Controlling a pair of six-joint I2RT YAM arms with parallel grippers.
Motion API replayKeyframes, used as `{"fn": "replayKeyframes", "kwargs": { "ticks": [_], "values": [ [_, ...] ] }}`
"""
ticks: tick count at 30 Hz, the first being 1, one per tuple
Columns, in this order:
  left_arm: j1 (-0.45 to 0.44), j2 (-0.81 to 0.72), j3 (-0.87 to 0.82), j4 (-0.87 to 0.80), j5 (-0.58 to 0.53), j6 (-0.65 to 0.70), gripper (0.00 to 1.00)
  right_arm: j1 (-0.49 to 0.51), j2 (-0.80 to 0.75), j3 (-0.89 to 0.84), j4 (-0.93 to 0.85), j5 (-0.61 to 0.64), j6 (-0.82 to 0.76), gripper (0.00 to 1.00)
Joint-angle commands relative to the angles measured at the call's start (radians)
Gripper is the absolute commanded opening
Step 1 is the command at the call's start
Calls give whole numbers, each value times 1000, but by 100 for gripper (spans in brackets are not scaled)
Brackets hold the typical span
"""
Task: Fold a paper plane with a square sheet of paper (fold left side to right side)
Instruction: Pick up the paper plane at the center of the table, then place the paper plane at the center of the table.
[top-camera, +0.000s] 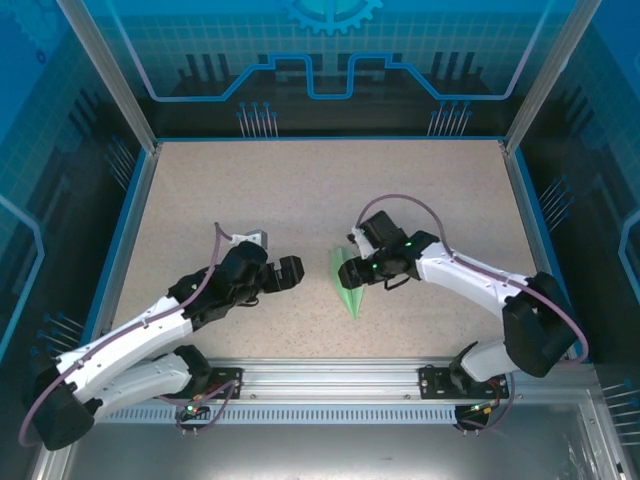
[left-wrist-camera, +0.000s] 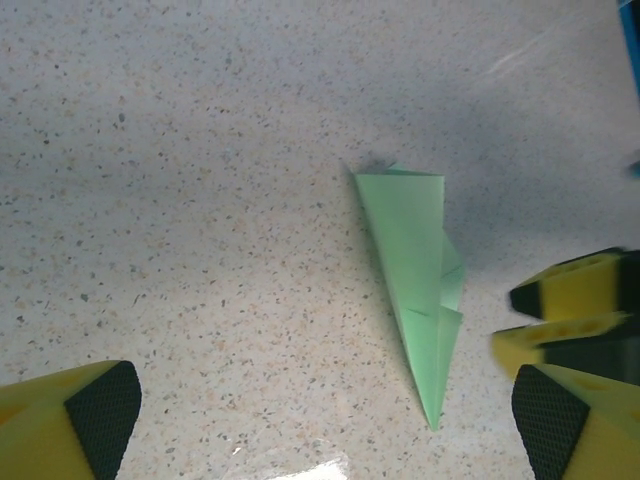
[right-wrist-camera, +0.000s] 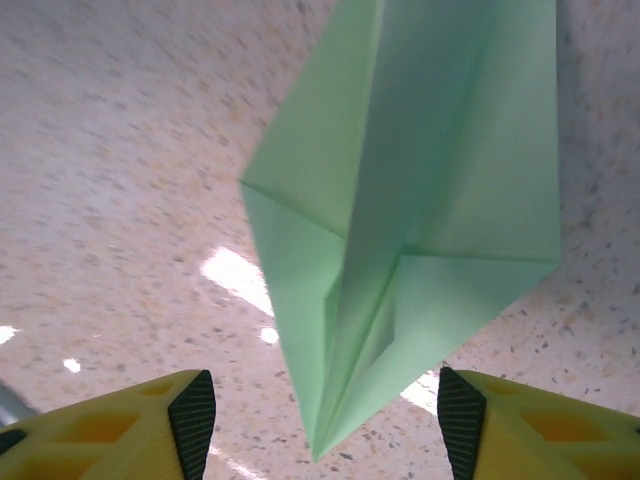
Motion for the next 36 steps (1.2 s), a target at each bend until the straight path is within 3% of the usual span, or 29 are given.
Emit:
{"fn": "replayKeyframes", "kwargs": {
  "ticks": [1, 6, 14, 19, 25, 29, 36],
  "values": [
    [6, -42, -14, 9, -1, 34, 99, 28, 61, 42, -61, 49, 42, 64],
    [6, -65, -18, -21, -13, 36, 99, 56, 128, 68, -53, 40, 50, 58],
    [7, -67, -16, -30, -10, 44, 99, 70, 223, 104, -37, 71, 67, 34],
    [7, -76, -4, -22, 36, 99, 99, 60, 240, 144, -27, 95, 79, 13],
    [7, -103, 6, 22, 96, 202, 99, -49, 278, 302, -113, 109, 87, 11],
    [8, -119, 22, 41, 106, 278, 99, -134, 397, 472, -173, 107, 81, 10],
    [7, -147, 14, 63, 127, 367, 99, -193, 631, 842, -316, 195, 56, 10]
  ]
}}
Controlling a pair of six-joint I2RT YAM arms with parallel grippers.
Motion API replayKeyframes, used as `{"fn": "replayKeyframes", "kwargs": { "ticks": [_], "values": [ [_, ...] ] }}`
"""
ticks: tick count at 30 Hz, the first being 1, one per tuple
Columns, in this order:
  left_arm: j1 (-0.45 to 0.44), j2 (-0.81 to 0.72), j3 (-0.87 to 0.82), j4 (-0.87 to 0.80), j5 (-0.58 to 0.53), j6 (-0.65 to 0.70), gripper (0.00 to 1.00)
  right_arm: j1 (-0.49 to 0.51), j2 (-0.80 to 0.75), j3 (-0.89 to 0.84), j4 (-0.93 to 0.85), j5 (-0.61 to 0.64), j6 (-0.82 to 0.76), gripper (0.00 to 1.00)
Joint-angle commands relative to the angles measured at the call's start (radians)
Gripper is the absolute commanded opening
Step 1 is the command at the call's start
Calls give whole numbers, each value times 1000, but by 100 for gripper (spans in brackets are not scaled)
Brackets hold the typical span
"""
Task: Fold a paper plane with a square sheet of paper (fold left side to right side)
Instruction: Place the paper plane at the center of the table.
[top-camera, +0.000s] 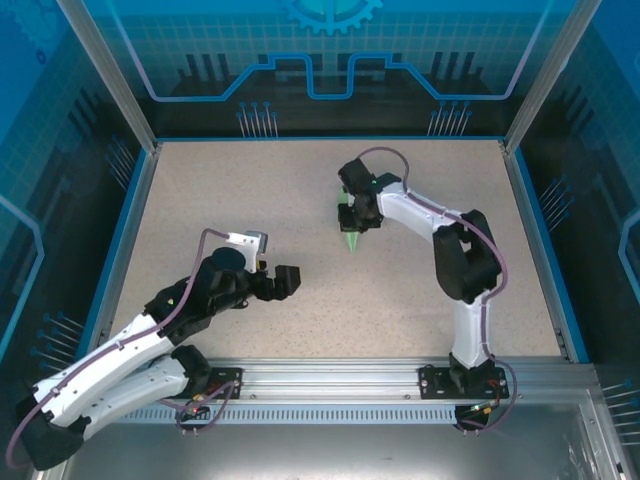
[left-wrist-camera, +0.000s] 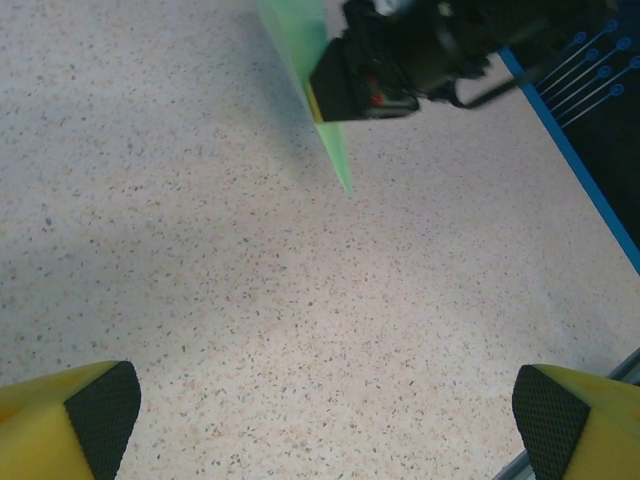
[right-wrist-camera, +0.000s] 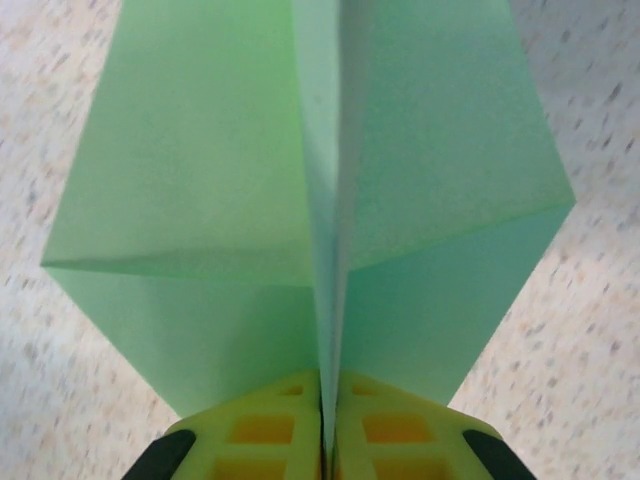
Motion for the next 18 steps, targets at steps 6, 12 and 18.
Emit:
{"fn": "replayKeyframes", "kwargs": {
  "ticks": [6, 12, 18],
  "values": [
    [7, -62, -14, 42, 14, 101, 99, -27, 243, 367, -228, 62, -33, 10],
    [8, -92, -37, 35, -10, 92, 99, -27, 372, 517, -301, 64, -30, 11],
    [8, -104, -67, 42, -21, 58, 99, -31, 423, 557, -320, 53, -15, 12]
  ]
}}
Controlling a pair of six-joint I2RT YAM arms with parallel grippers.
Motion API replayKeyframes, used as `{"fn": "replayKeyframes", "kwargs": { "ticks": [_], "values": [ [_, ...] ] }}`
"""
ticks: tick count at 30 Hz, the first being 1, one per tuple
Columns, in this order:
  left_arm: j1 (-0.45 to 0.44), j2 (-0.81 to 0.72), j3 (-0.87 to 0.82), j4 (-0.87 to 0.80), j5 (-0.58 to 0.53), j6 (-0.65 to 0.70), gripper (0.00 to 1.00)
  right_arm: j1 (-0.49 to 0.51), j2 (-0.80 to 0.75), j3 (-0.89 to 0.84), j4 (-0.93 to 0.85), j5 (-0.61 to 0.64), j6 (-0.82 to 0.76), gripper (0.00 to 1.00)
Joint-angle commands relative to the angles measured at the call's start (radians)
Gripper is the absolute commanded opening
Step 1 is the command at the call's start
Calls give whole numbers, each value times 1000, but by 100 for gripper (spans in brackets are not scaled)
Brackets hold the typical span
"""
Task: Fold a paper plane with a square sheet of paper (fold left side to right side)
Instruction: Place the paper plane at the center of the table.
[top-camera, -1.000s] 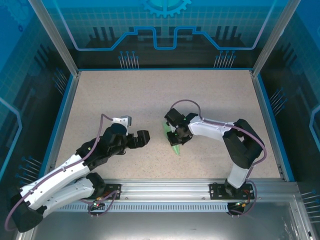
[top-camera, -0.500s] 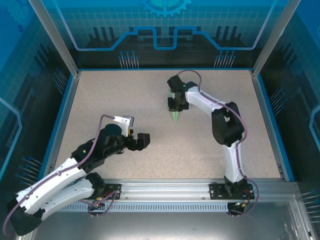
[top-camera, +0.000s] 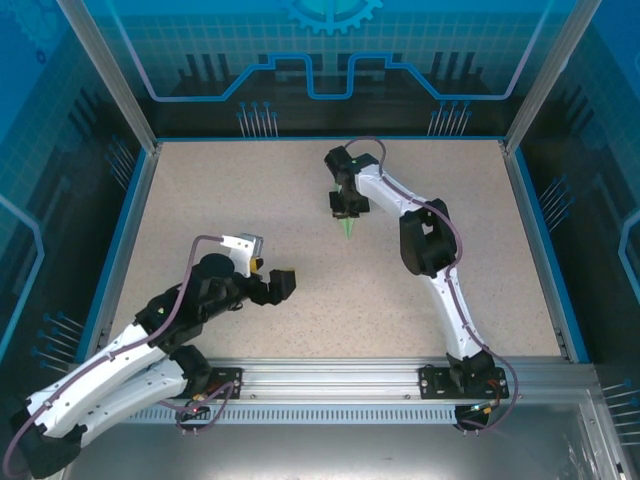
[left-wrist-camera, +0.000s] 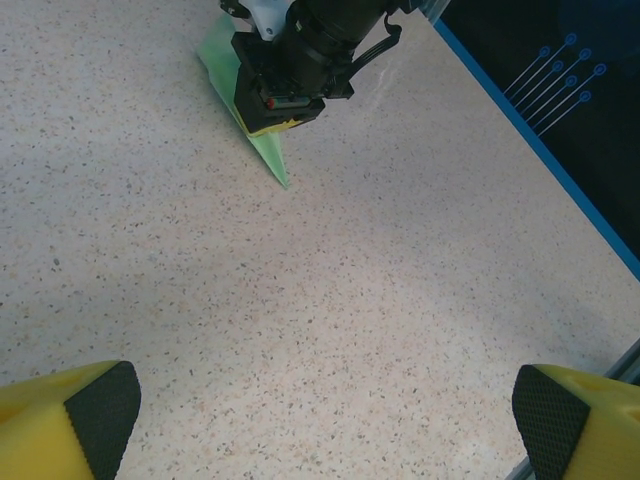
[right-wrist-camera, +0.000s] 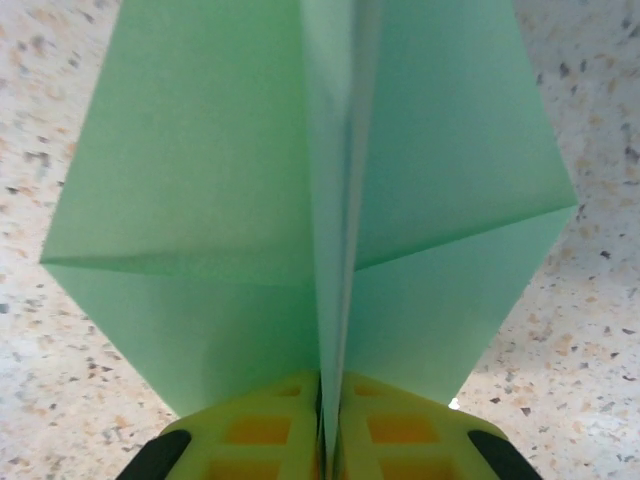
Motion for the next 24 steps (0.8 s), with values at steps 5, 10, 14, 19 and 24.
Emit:
{"fn": "replayKeyframes", "kwargs": {
  "ticks": [5, 10, 14, 19, 24],
  "values": [
    [8, -24, -36, 16, -36, -33, 99, -10, 24, 31, -50, -13, 12, 19],
    [25, -28, -35, 17, -26, -62, 99, -1, -27, 1, -40, 3, 0, 26],
    [54, -26, -19, 6, -11, -75, 99, 5, -101, -43, -39, 18, -11, 31],
    [111, -8, 7, -13, 5, -96, 99, 23, -260, -144, -32, 40, -36, 41],
    [215, 25, 27, 1, 52, -91, 99, 31, -495, -331, 8, 94, -79, 49]
  ]
}}
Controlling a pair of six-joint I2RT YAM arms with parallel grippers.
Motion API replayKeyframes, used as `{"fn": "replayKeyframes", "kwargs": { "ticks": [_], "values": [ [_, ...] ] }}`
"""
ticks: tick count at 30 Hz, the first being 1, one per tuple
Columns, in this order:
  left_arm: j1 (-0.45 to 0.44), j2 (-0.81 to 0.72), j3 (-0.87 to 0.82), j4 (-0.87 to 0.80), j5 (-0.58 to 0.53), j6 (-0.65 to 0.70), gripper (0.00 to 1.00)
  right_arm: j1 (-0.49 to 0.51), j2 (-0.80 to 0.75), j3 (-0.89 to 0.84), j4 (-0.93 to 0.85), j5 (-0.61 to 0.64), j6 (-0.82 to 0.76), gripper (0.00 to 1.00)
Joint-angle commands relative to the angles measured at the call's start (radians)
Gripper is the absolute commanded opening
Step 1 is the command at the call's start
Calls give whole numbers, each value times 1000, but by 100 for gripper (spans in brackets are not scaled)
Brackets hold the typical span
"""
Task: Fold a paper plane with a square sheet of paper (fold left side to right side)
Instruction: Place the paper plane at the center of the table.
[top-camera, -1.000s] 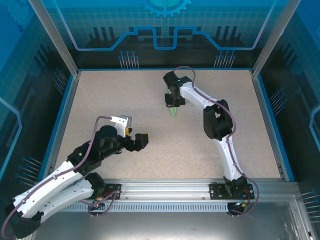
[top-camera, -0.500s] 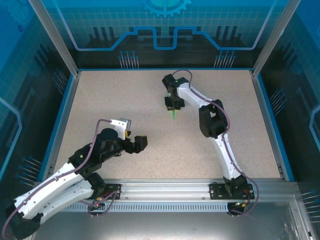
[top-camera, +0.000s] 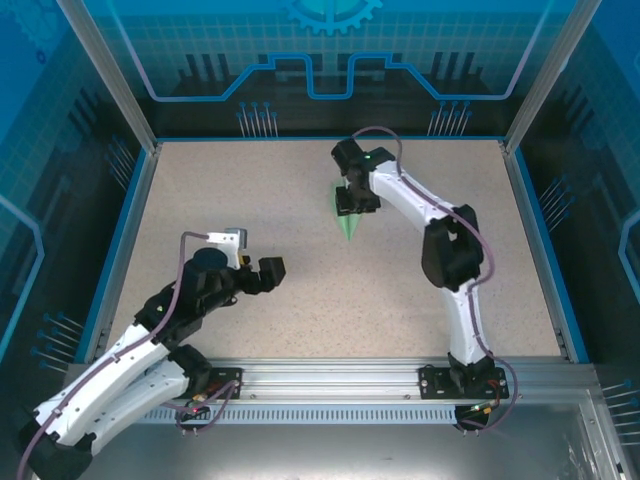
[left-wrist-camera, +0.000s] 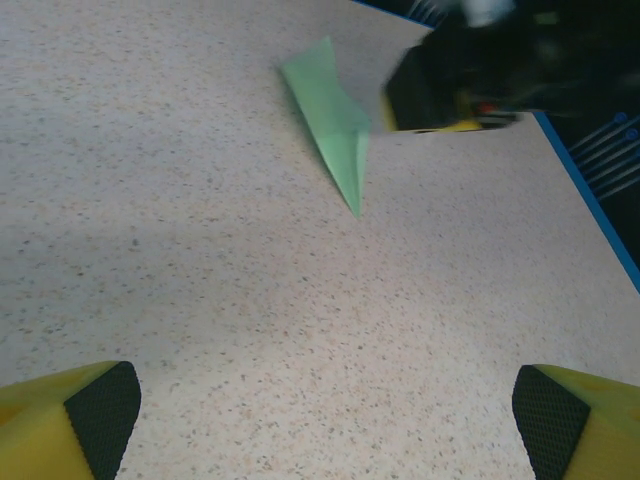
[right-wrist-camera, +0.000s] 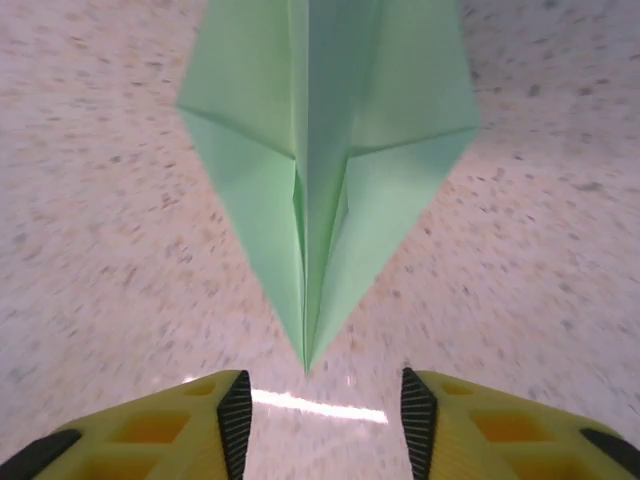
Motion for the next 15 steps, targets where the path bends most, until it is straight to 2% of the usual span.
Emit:
{"fn": "replayKeyframes", "kwargs": {
  "ticks": [1, 3, 5, 7, 9, 11, 15],
  "values": [
    [74, 24, 51, 4, 43, -3, 99, 9, -201, -131, 35, 63, -50, 52],
    [133, 48, 66, 1, 25, 22, 99, 4, -350, -266, 112, 96, -89, 60],
    [171, 65, 72, 12, -42, 50, 99, -2, -493, -404, 196, 136, -129, 69],
    [188, 78, 63, 43, -168, 92, 99, -19, -631, -548, 279, 195, -160, 80],
    [193, 90, 38, 98, -331, 151, 99, -48, -782, -707, 380, 256, -180, 96],
    [196, 100, 3, 169, -435, 219, 99, -100, -899, -842, 465, 278, -186, 99],
    [210, 133, -60, 289, -499, 351, 99, -253, -1062, -1104, 646, 232, -199, 99]
  ]
}}
